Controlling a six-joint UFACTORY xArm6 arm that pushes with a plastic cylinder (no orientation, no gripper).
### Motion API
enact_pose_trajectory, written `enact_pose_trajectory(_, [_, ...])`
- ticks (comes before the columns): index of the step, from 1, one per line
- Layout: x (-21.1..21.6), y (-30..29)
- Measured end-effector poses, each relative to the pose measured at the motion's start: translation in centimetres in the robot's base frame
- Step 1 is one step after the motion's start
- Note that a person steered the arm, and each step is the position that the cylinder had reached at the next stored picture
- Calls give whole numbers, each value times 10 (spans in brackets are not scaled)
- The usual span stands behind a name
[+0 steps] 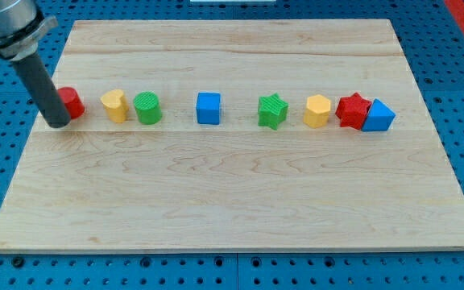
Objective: Point your arm at the red circle
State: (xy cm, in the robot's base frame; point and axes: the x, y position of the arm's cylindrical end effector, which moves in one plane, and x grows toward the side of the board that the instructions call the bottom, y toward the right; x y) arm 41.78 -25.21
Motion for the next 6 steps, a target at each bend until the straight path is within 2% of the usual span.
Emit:
enact_pose_trajectory(1, [20,-5])
enact_pose_trajectory(2, [17,-10])
enact_pose_trajectory(3, [16,-53])
enact_pose_trajectory(4, [3,-52])
enact_pose_trajectory(5, [-54,-40])
enact_pose_trajectory(6, [-72,-40])
